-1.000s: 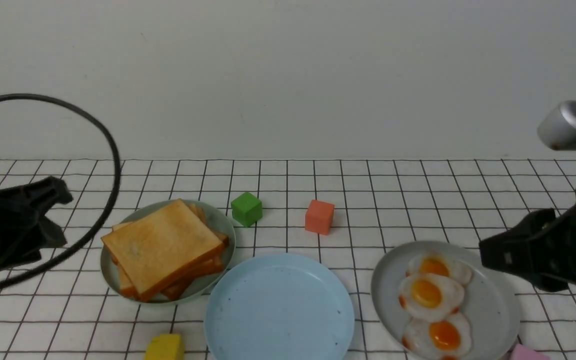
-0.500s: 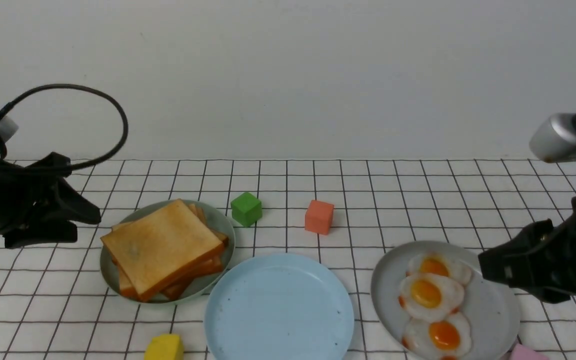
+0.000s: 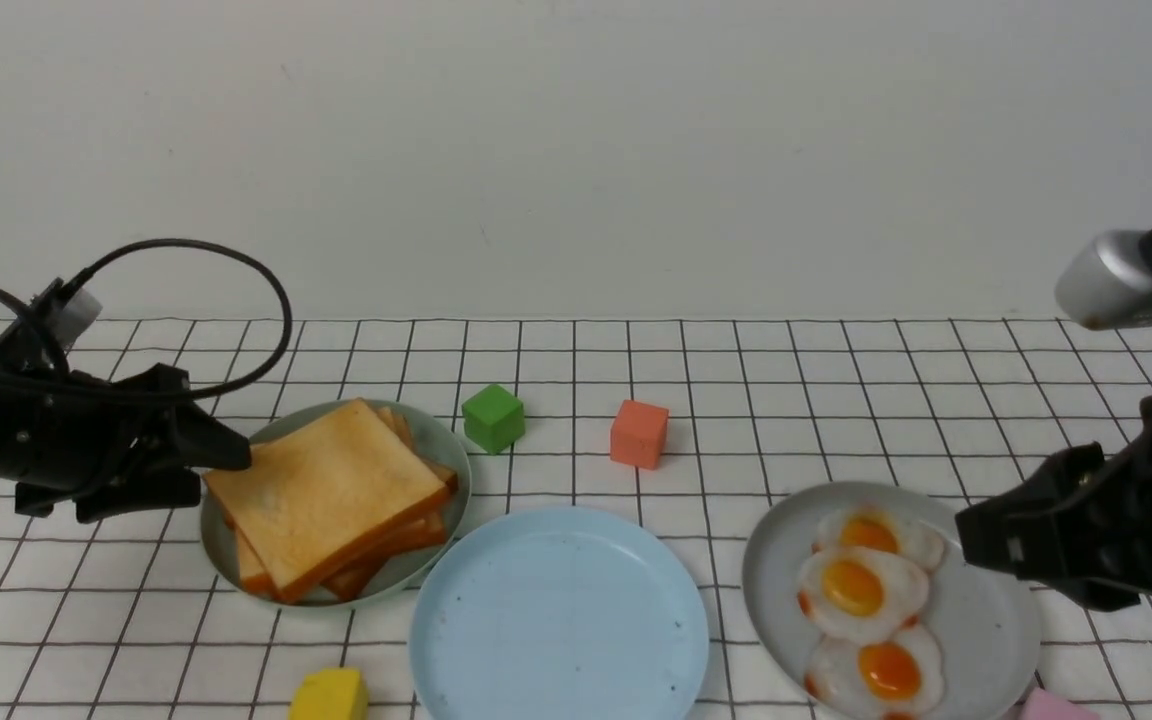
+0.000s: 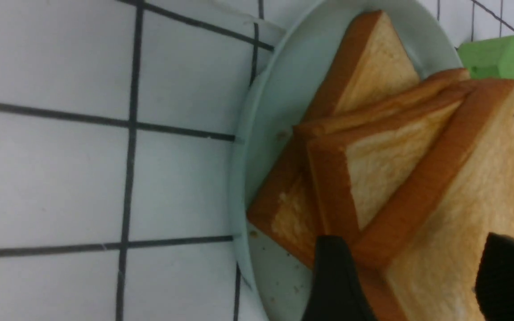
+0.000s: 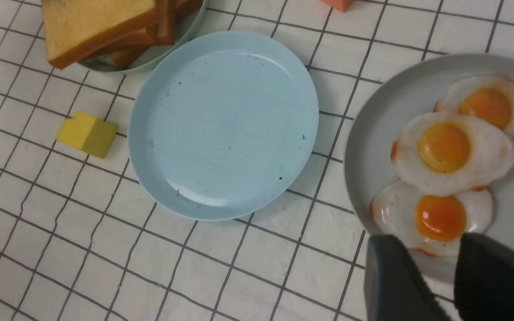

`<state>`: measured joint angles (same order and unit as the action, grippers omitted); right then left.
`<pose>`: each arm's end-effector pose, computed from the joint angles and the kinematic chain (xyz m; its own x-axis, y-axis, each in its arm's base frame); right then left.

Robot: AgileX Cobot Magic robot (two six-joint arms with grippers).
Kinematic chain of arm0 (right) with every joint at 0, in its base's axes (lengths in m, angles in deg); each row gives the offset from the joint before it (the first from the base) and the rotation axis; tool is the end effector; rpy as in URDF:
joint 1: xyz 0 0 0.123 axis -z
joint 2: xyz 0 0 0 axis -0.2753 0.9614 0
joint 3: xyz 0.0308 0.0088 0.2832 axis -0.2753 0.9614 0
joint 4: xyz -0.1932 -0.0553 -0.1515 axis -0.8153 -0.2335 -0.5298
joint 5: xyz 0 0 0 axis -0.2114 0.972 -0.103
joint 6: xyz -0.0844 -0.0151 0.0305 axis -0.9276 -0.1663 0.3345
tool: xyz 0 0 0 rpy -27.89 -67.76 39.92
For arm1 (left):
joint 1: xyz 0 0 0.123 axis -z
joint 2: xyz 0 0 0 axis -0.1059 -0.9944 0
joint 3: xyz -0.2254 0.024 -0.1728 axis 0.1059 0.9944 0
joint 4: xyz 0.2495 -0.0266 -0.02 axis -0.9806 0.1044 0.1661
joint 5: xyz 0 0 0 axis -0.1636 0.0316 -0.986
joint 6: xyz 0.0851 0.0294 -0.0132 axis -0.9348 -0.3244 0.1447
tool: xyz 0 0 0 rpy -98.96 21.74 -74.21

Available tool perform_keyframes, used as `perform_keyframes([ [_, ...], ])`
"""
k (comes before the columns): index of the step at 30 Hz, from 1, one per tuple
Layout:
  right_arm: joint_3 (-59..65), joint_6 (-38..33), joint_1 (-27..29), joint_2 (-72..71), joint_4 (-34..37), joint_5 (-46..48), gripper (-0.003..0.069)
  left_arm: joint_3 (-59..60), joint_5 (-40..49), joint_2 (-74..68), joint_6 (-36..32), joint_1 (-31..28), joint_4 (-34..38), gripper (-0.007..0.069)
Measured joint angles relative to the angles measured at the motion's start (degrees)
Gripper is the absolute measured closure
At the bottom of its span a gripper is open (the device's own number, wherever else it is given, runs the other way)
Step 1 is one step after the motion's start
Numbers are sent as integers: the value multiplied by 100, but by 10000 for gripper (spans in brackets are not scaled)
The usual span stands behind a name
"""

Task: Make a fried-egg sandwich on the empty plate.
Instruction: Use the left arm to grab a slice of bread

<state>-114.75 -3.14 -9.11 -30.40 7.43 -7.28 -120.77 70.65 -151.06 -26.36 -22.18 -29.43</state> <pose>0.1721 0.0981 0.3279 -0.7506 -0.1294 -0.6480 -0.3811 0.8859 0.2646 0.3509 0.0426 0.1742 -0.8811 -0.3481 -0.3202 -0.0889 0.7868 -0.6108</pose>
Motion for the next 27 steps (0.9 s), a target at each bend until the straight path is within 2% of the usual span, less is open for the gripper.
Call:
perform_keyframes([
  [10, 0, 0, 0, 0, -1, 153, 418, -6, -103, -238, -178, 0, 201, 233],
  [15, 0, 0, 0, 0, -1, 153, 418, -11, -57, -260, -323, 0, 293, 336],
  [16, 0, 0, 0, 0, -1, 154, 418, -18, -45, -260, -336, 0, 305, 406],
  [17, 0, 0, 0, 0, -1, 154, 418, -18, -37, -260, -336, 0, 305, 414],
  [19, 0, 0, 0, 0, -1, 165, 418, -29, -7, -260, -342, 0, 316, 530],
  [21, 0, 0, 0, 0, -1, 177, 418, -40, 19, -260, -342, 0, 316, 571],
  [27, 0, 0, 0, 0, -1, 197, 418, -87, 16, 14, -291, 0, 51, 574],
])
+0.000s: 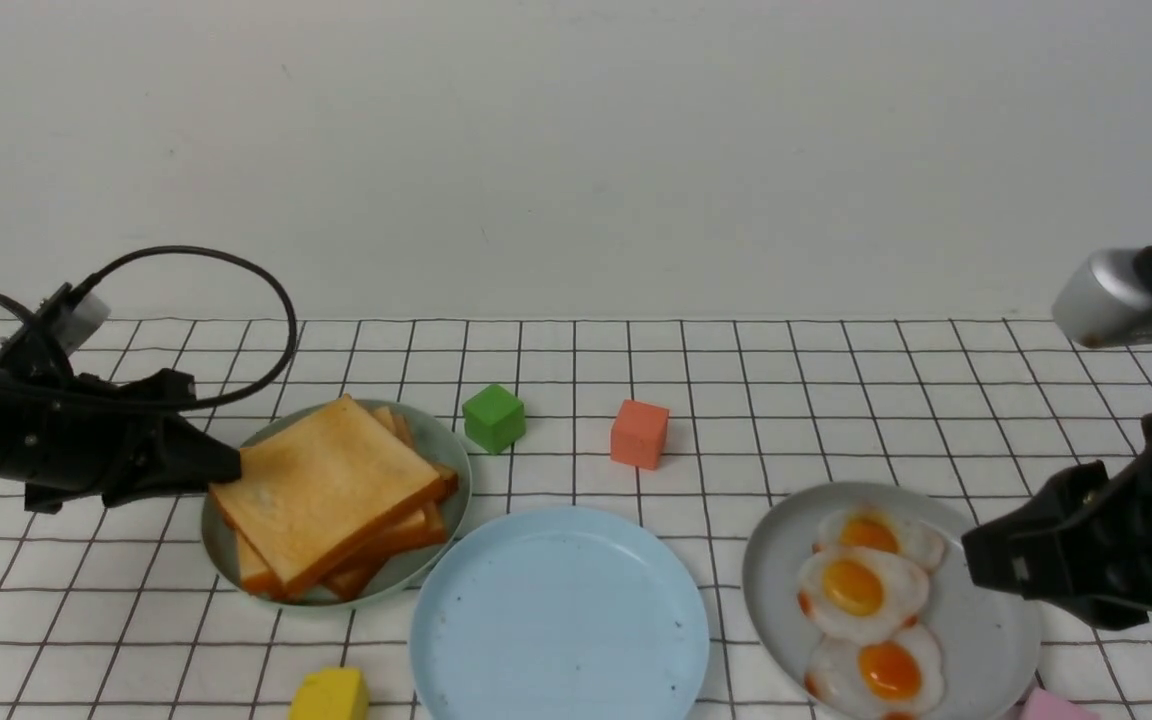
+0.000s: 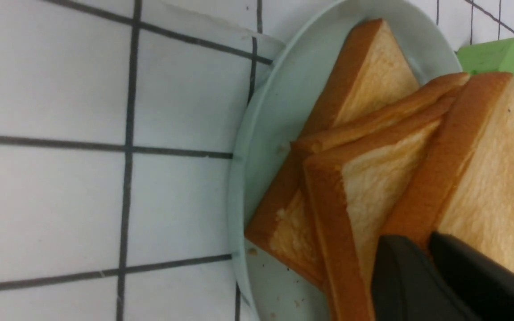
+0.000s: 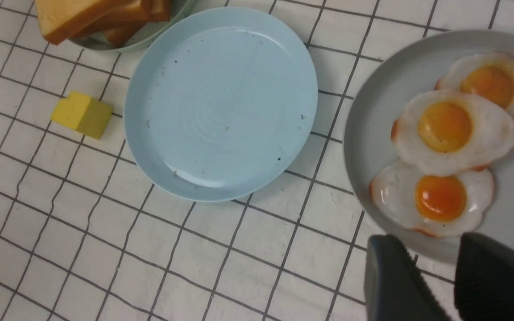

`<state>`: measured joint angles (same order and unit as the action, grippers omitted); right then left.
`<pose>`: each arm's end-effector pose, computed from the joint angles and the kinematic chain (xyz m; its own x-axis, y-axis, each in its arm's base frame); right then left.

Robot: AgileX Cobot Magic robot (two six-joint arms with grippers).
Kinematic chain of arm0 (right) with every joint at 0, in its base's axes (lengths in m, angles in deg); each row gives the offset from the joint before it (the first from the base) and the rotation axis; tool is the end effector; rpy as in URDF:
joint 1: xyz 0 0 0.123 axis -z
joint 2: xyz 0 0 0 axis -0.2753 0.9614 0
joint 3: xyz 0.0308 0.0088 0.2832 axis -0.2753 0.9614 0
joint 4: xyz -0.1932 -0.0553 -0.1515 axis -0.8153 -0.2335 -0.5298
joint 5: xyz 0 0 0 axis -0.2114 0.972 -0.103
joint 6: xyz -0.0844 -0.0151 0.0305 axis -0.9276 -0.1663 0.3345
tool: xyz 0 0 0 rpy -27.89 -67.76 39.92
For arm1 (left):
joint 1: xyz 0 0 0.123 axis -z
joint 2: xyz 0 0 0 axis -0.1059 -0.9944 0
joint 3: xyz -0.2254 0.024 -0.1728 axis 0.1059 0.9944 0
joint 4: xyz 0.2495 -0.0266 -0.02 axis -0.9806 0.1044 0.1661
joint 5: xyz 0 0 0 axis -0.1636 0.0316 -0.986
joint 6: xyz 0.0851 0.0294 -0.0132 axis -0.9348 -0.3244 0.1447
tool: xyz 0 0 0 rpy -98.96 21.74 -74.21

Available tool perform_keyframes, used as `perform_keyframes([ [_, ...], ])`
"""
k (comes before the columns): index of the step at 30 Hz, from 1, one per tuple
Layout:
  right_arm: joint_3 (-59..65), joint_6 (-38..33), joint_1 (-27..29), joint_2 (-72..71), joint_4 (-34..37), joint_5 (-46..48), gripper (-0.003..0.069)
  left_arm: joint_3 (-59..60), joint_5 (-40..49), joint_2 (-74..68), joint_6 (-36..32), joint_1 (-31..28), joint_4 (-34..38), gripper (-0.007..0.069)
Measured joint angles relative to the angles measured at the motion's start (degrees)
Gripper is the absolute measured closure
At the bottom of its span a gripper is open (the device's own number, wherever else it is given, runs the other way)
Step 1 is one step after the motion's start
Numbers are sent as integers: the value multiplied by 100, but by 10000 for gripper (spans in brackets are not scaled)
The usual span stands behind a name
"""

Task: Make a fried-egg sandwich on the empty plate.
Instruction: Use the left arm to grab a slice of bread, then use the left arm to put a slice of bread into the empty plate in the middle

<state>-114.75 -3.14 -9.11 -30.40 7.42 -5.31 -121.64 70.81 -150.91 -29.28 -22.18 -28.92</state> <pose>0.1697 0.0976 0.3259 -0.7686 -0.1447 -0.6231 -0.3807 0.8863 0.2638 0.3541 0.0431 0.1791 -0.8768 -0.3122 -0.3657 -0.0362 0.8012 -0.5973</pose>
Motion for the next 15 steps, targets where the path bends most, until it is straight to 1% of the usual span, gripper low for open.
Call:
perform_keyframes([
  [5, 0, -5, 0, 0, 0, 87, 418, -285, 113, 517, 174, 0, -303, 574],
  [9, 0, -5, 0, 0, 0, 117, 418, -463, 646, 860, -29, 54, -182, 574],
  [10, 0, -5, 0, 0, -6, 117, 418, -495, 958, 946, -337, 207, -58, 574],
  [13, 0, -5, 0, 0, -6, 122, 418, -500, 1211, 975, -554, 574, 12, 574],
  [15, 0, -5, 0, 1, -6, 122, 418, -487, 1225, 875, -628, 1169, -1, 574],
])
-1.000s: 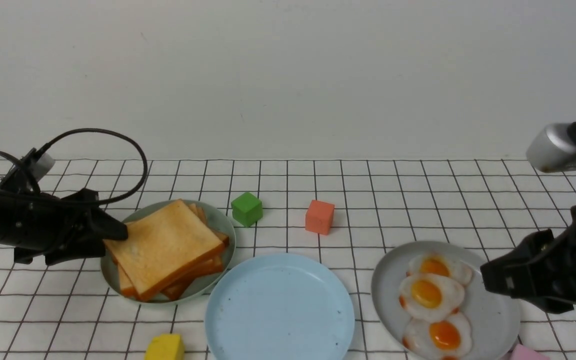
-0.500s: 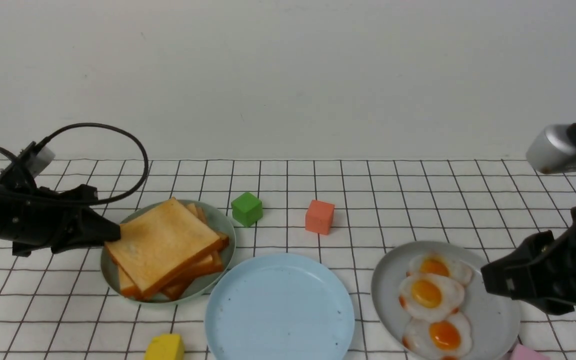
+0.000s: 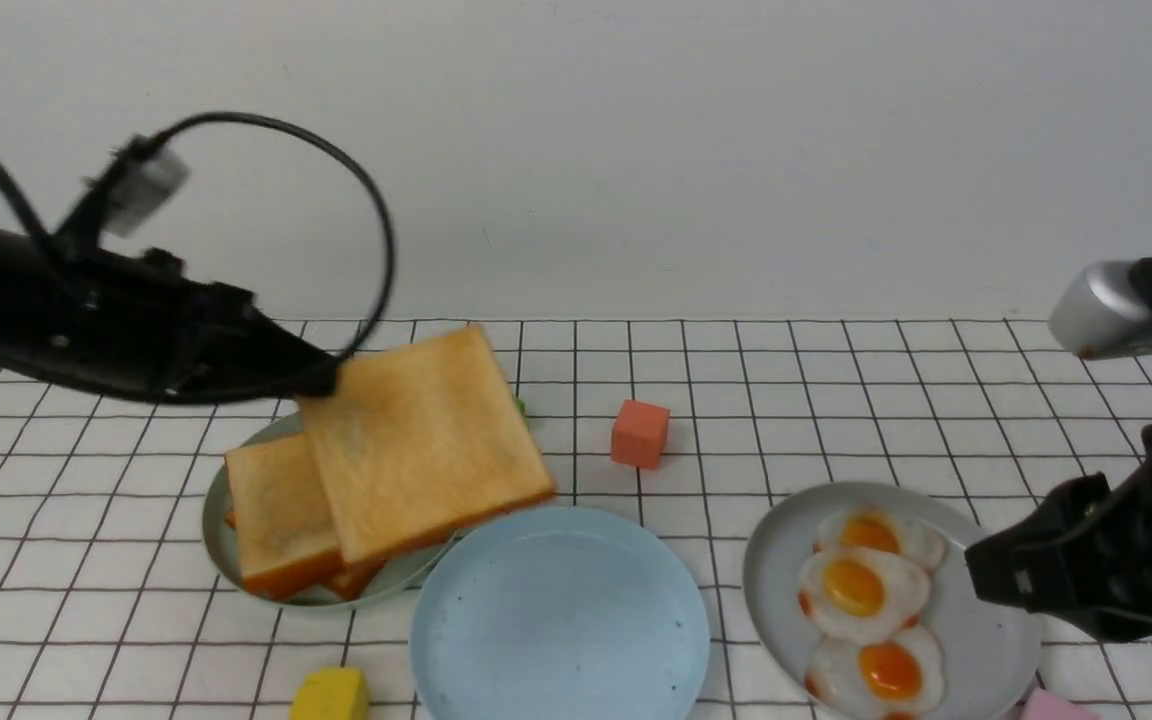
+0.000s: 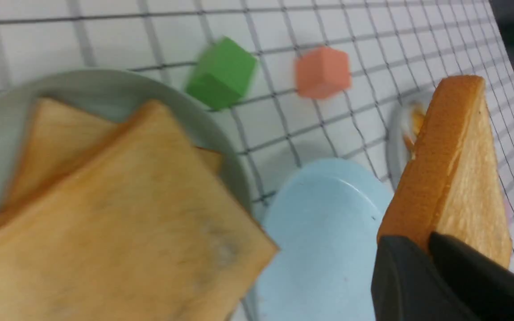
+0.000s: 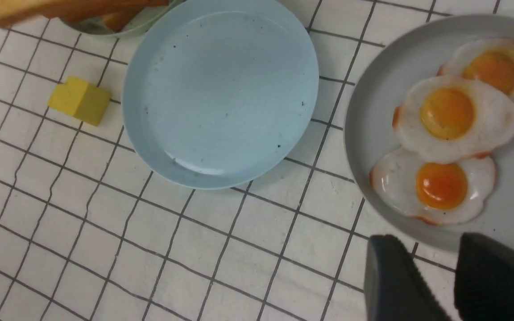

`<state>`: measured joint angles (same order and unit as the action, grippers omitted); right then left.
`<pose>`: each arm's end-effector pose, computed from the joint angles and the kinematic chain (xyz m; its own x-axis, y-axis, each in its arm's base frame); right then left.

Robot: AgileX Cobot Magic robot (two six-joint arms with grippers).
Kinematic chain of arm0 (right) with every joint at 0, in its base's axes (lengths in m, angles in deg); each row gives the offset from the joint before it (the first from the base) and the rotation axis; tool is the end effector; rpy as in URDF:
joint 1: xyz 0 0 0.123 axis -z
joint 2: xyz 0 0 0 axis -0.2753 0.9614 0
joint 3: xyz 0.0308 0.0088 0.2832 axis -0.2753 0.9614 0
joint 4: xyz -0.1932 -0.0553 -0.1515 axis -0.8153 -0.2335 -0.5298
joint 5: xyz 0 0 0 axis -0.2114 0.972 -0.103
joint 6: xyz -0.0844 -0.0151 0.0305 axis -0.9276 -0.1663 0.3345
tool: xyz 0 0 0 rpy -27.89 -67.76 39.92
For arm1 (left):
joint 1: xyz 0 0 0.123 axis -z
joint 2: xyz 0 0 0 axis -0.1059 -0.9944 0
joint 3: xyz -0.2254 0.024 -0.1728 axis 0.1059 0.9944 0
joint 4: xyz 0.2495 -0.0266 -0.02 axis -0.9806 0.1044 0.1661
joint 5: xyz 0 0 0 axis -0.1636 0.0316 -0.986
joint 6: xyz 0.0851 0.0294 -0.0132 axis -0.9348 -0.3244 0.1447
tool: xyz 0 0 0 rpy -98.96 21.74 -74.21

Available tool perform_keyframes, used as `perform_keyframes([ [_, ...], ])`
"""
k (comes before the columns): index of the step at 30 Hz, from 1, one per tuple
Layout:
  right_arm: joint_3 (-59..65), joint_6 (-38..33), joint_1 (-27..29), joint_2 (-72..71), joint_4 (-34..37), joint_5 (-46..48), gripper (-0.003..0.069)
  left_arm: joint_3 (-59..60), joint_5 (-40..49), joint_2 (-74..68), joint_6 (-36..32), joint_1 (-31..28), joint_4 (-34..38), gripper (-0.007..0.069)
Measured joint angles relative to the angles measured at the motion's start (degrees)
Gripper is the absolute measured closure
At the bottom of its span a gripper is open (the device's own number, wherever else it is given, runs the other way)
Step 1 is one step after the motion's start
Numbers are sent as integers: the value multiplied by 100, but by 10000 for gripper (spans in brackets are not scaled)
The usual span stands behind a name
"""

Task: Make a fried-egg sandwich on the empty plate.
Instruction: Use the left arm to put a slice of bread into the empty plate in the middle

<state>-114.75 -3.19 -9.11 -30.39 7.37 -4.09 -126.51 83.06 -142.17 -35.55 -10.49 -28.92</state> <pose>0.1683 0.0973 0.3247 -0.7789 -0.1554 -0.6075 -0.3812 0.8866 0.2620 0.3405 -0.0411 0.2564 -0.8337 0.0532 -0.5496 0.4238 0.6998 -0.5751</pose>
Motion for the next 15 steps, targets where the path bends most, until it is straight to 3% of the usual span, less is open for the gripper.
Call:
perform_keyframes([
  [6, 0, 0, 0, 0, -14, 0, 418, 11, -564, -602, -20, 1171, -237, 574],
  [15, 0, 0, 0, 0, -14, 23, 418, 11, -1290, -1157, 27, 1419, -294, 569],
])
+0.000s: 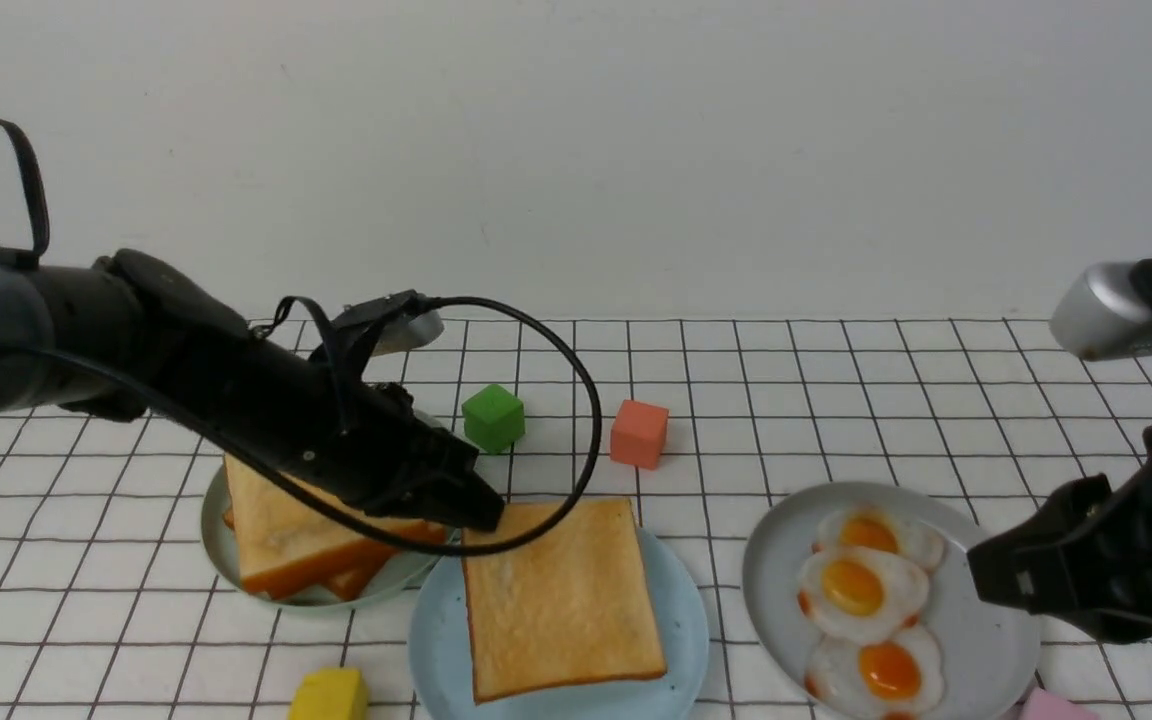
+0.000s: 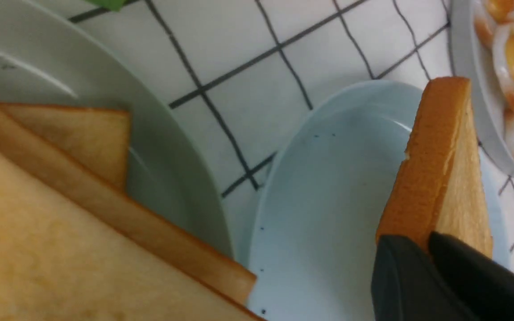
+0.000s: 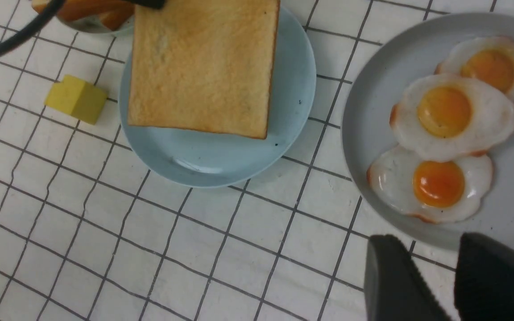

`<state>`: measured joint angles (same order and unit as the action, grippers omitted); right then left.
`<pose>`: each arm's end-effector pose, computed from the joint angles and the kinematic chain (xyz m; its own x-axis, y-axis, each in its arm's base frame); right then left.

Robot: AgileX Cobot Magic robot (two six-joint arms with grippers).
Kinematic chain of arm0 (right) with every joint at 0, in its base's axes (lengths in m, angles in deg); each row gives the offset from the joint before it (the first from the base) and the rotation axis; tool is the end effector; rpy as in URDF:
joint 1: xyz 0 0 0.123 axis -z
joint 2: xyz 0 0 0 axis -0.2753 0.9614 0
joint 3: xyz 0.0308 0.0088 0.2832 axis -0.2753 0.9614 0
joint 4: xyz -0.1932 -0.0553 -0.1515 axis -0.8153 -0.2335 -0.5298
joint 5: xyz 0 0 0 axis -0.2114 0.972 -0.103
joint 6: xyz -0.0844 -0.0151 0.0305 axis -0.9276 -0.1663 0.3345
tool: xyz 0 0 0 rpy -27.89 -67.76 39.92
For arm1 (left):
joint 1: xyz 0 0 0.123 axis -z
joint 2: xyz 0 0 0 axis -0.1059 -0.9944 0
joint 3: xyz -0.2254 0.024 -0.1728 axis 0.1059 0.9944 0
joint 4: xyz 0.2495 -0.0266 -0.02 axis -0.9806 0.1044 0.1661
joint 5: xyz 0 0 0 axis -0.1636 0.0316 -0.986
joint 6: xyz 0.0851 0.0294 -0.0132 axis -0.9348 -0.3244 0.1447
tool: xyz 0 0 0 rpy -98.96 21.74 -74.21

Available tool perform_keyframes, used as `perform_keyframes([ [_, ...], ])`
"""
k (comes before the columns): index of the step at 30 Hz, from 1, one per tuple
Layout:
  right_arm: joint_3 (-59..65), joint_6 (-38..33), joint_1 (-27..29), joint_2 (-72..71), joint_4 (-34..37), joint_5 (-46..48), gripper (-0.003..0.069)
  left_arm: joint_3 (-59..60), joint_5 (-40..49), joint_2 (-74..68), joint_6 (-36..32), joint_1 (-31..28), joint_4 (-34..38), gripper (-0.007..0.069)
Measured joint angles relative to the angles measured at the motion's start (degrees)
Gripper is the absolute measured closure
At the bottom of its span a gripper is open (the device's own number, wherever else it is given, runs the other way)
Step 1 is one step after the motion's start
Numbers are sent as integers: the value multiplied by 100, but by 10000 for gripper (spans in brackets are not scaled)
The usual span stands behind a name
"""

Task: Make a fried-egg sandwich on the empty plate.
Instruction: Use the left arm to put a slice of bread into the empty plate in the middle, then use the right arm to grab a fried egg

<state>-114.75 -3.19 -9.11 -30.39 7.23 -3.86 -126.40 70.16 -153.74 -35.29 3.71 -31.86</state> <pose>0.1681 0.0971 0.3244 -0.7803 -0.1585 -0.6050 -0.3815 0.8872 0.2596 0.3561 -0.1167 0.1789 -0.8613 0.2167 -0.4595 0.4547 0.7323 -0.5069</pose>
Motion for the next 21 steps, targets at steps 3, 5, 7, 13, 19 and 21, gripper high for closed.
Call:
perform_keyframes([
  [3, 0, 0, 0, 0, 0, 1, 418, 0, -148, -19, 86, 0, -8, 507],
  [5, 0, 0, 0, 0, 0, 6, 418, -7, -157, -19, 150, 0, -21, 435],
  [7, 0, 0, 0, 0, -4, 6, 418, -30, -67, -19, 197, 0, -86, 342],
  [13, 0, 0, 0, 0, -66, 6, 418, -502, 614, 174, 808, -7, -946, 24],
  [19, 0, 0, 0, 0, -210, 6, 418, -1147, 892, 856, 2262, -82, -2326, -34],
  [21, 0, 106, 0, 11, -390, 6, 418, -1259, 981, 1196, 2649, -93, -2759, -17],
])
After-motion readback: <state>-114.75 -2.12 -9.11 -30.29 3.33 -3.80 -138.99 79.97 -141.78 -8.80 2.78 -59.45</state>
